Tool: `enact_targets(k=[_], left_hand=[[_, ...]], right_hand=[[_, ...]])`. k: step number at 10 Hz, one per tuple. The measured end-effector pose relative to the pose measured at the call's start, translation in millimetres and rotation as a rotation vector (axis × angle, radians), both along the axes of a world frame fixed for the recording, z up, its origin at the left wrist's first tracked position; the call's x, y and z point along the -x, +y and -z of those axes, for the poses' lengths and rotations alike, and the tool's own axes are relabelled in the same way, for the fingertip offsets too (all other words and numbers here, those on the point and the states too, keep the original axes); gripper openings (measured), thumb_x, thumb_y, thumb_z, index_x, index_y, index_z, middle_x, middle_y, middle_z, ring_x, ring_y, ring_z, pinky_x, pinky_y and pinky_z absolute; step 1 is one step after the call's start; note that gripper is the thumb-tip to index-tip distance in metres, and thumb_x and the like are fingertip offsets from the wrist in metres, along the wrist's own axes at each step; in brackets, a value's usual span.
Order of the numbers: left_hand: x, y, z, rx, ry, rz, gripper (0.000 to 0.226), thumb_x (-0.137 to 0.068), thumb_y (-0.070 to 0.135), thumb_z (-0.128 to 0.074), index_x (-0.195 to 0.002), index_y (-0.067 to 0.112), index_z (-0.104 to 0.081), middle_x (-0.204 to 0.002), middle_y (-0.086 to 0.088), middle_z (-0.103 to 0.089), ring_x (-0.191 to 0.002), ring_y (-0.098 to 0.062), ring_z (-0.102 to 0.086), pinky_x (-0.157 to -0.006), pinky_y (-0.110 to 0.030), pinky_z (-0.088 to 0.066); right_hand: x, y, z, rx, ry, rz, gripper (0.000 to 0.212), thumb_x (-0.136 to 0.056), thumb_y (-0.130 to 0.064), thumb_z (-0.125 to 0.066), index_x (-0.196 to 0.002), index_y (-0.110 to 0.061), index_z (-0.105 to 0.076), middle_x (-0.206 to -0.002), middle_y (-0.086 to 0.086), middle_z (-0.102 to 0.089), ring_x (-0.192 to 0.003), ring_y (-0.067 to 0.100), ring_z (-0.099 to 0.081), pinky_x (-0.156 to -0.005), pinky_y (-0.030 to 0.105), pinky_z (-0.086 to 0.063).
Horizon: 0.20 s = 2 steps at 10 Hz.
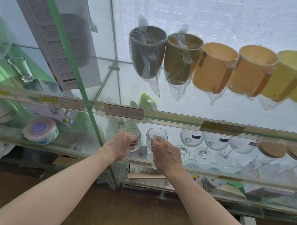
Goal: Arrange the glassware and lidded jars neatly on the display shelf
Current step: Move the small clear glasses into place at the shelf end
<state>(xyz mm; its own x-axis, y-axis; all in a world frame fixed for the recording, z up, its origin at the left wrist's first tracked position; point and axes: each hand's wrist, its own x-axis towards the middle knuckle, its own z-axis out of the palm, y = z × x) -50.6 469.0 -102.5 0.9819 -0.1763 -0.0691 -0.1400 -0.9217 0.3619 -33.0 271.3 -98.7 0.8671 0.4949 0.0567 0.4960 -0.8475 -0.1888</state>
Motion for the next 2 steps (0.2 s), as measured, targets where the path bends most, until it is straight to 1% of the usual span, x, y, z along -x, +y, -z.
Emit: enact_targets(k=[1,2], left_hand=[[1.5,-3.2,1.1,-0.034,-0.04,0.011,0.021,-0.092,0.023,-0.071,-0.11,0.015,-0.063,-0.108,0.001,-0.065,-0.107,-0.02,-0.052,-0.093,-0.034,-0.048],[2.9,-4.2,0.7,-0.064,-0.08,0.0,0.037,-0.09,0.029,-0.073,-0.122,0.016,-0.06,-0.119,0.001,-0.063,-0.115,-0.02,-0.05,-0.099,-0.035,-0.046]], right_hand=[[3.7,-4.9,-0.3,-0.021,-0.003,0.0,0.029,-0.089,0.003,-0.06,-0.113,-0.014,-0.057,-0.105,0.002,-0.06,-0.082,0.028,-0.065,-0.055,0.034,-0.041],[6.3,-7.1,-3.5,-0.063,-0.038,-0.011,0.039,-0.091,-0.003,-0.063,-0.126,-0.016,-0.053,-0.117,0.002,-0.059,-0.09,0.026,-0.065,-0.058,0.033,-0.049]])
